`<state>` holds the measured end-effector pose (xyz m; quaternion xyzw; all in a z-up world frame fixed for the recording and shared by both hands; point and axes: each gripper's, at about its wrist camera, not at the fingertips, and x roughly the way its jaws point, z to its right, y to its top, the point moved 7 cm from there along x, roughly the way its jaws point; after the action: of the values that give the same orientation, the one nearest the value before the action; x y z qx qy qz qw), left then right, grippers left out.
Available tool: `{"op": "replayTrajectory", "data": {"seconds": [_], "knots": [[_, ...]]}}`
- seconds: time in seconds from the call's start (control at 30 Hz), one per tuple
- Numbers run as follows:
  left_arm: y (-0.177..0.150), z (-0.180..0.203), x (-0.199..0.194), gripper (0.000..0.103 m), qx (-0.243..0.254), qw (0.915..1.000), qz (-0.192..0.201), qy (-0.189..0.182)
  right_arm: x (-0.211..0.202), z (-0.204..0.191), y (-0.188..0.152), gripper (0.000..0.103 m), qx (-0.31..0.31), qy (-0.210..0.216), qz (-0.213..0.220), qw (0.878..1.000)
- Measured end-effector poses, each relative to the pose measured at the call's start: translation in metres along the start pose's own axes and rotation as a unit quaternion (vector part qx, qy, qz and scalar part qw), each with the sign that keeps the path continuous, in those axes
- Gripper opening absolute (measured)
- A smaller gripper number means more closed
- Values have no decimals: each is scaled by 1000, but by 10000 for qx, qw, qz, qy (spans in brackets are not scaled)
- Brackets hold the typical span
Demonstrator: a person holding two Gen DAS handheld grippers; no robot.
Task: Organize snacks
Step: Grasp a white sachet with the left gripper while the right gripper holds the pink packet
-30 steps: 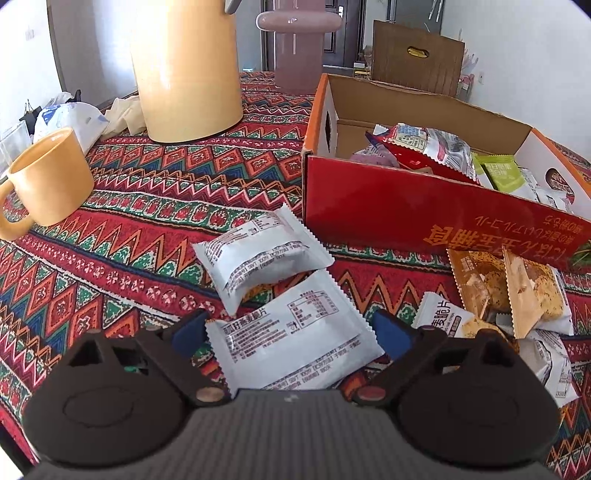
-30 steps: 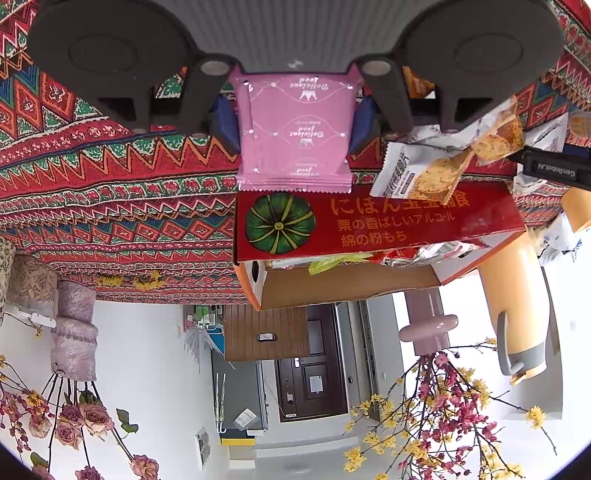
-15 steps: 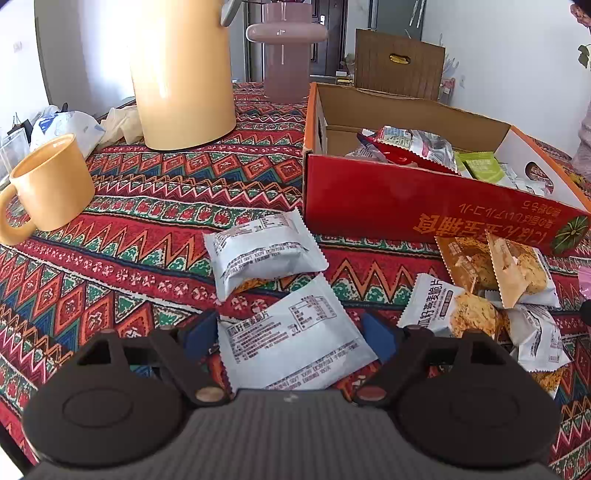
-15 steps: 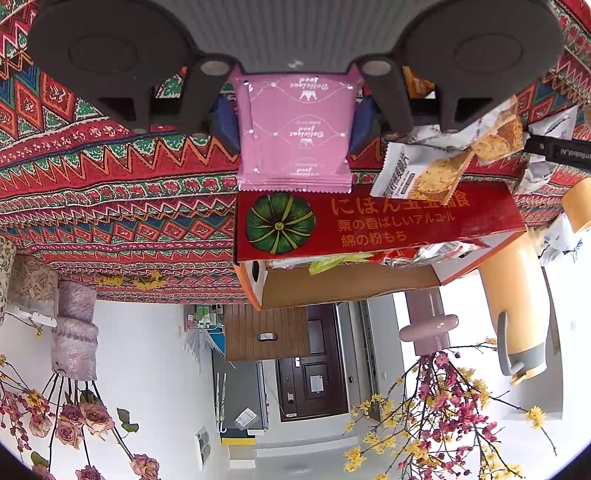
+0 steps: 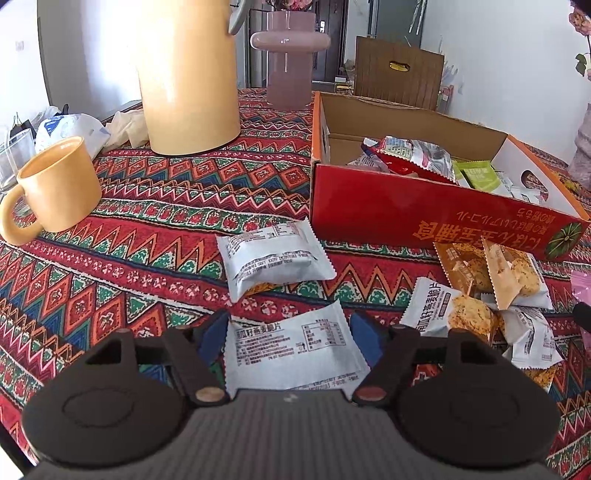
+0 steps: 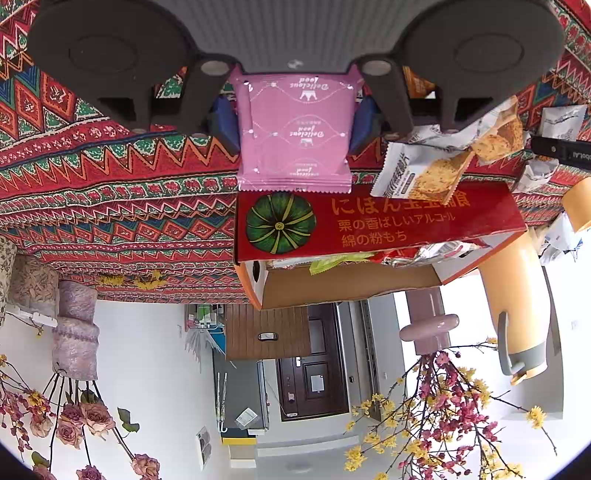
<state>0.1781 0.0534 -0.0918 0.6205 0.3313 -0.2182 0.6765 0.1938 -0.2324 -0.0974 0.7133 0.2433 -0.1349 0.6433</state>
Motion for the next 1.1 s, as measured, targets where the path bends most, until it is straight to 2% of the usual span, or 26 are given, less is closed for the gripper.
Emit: {"op": "replayTrajectory", "data": {"seconds": [0.2,0.27,0.33,0.43,0.57,0.7,0.8,0.83,0.87,0.97,1.1], "knots": [[-2,0,-4,75,32,10000,37,39,0,0,0,61,-2,2,0,10000],[-2,0,-8,82,47,9999,92,52,0,0,0,61,0,3,-1,10000],[-2,0,-12,84,69,9998,160,73,0,0,0,61,0,2,0,10000],[-3,2,-13,93,111,9998,137,116,0,0,0,61,1,2,0,10000],[-9,0,-8,99,84,9997,-62,243,0,0,0,61,-1,4,0,10000],[-17,-4,-2,99,-143,9990,-367,195,0,0,0,61,1,4,0,10000],[-20,-3,-1,95,-133,9989,-395,204,0,0,0,61,1,3,2,10000],[-20,-2,-2,91,-129,9990,-379,194,0,0,0,61,1,3,2,10000],[-19,-2,-3,82,-117,9992,-350,181,0,0,0,61,1,3,1,10000],[-17,-1,-6,72,-95,9995,-283,94,0,0,0,61,1,3,1,10000],[-17,2,-9,66,2,9998,-199,70,0,0,0,61,0,2,1,10000]]}}
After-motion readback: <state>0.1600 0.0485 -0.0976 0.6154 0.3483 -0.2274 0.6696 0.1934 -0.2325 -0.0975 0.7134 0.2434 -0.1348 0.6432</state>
